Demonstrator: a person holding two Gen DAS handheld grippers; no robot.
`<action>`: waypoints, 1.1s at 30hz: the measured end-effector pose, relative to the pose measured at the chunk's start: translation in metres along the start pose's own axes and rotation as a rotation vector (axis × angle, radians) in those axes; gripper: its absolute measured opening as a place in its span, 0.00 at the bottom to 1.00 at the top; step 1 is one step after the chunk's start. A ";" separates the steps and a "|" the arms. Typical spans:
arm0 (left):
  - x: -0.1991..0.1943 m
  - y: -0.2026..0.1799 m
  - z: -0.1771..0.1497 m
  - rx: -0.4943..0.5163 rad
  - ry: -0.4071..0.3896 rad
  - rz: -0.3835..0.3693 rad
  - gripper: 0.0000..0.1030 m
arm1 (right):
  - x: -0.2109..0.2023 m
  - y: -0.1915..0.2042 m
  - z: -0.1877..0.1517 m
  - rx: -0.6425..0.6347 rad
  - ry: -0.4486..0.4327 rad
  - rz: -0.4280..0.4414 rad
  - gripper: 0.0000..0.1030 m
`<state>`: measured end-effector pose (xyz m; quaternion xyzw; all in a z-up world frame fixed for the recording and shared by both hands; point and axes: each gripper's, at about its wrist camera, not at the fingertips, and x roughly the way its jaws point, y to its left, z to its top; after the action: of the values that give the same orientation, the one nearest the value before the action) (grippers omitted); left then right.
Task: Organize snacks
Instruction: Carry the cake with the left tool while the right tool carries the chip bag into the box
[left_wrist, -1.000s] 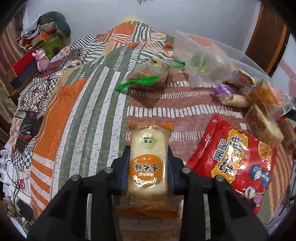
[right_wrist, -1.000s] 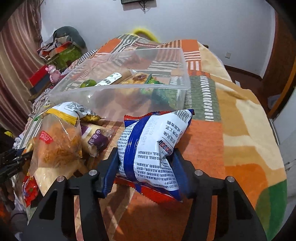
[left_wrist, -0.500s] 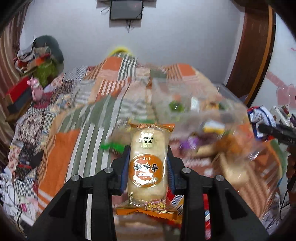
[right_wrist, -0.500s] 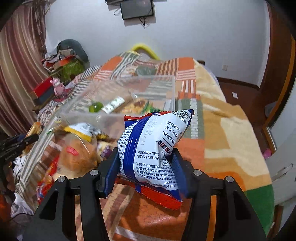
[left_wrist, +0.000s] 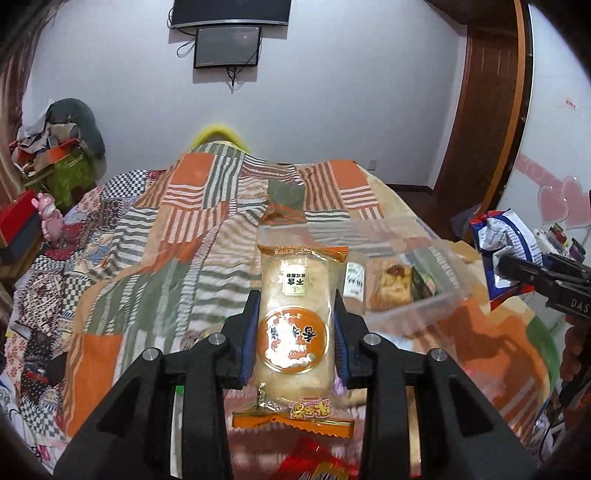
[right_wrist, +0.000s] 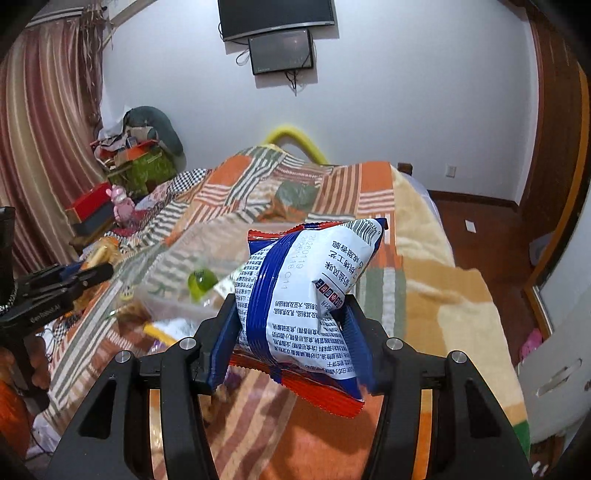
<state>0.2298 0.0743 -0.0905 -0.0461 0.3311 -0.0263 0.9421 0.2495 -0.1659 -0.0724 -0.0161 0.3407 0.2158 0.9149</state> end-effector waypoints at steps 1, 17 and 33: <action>0.006 0.000 0.005 -0.006 0.002 -0.004 0.33 | 0.002 0.000 0.002 0.001 -0.003 0.001 0.50; 0.081 -0.011 0.035 -0.023 0.071 -0.024 0.33 | 0.061 0.010 0.014 -0.012 0.059 0.023 0.50; 0.112 -0.018 0.020 -0.010 0.156 -0.025 0.34 | 0.077 0.005 -0.001 -0.028 0.145 0.006 0.52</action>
<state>0.3287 0.0487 -0.1426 -0.0527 0.4028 -0.0398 0.9129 0.2990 -0.1324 -0.1210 -0.0434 0.4029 0.2218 0.8869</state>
